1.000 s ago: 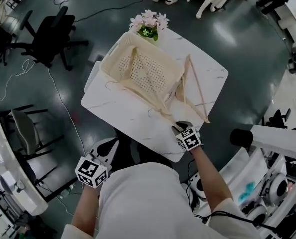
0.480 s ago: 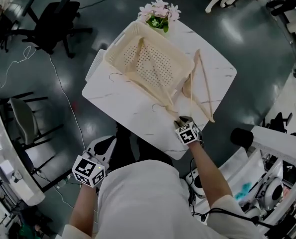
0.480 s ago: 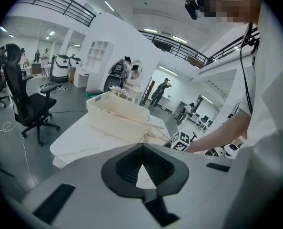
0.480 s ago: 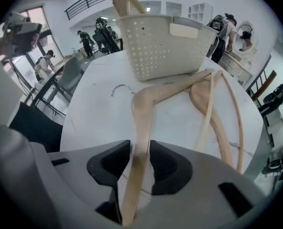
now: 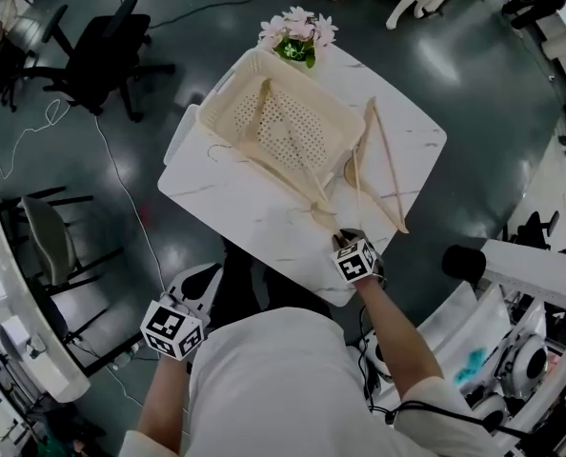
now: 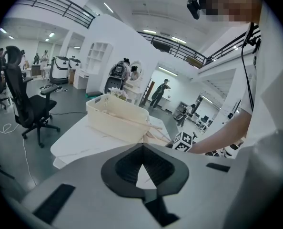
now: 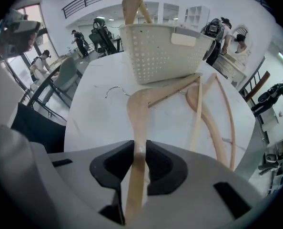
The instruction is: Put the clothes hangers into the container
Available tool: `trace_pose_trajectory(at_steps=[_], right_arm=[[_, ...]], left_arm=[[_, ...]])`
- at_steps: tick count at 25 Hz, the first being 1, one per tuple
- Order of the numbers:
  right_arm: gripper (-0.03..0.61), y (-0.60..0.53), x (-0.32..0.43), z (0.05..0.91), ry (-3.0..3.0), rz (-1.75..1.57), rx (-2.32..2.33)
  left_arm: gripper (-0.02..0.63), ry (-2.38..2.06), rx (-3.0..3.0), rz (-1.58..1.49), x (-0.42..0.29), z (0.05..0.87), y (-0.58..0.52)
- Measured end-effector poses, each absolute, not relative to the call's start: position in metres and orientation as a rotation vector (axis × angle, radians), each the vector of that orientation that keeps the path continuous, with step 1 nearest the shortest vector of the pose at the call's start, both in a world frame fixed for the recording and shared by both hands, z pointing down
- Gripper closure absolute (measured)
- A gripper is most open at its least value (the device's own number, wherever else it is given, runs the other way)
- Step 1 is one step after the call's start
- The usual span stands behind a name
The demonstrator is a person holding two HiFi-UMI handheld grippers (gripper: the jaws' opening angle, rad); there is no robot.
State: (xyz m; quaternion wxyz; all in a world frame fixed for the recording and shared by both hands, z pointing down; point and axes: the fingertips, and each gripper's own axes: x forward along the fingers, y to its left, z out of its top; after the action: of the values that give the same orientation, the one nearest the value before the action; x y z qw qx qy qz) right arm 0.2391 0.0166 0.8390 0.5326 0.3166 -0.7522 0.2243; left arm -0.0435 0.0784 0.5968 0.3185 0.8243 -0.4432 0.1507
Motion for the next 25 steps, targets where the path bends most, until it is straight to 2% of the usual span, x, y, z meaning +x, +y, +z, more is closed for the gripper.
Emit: trace_pose_trajectory(at_steps=[25], right_arm=[[0.492, 0.067, 0.273, 0.728, -1.945, 0.593, 0.827]], left_arm=[[0.606, -1.018, 2.345, 0.388, 0.009, 0.573, 0.055]])
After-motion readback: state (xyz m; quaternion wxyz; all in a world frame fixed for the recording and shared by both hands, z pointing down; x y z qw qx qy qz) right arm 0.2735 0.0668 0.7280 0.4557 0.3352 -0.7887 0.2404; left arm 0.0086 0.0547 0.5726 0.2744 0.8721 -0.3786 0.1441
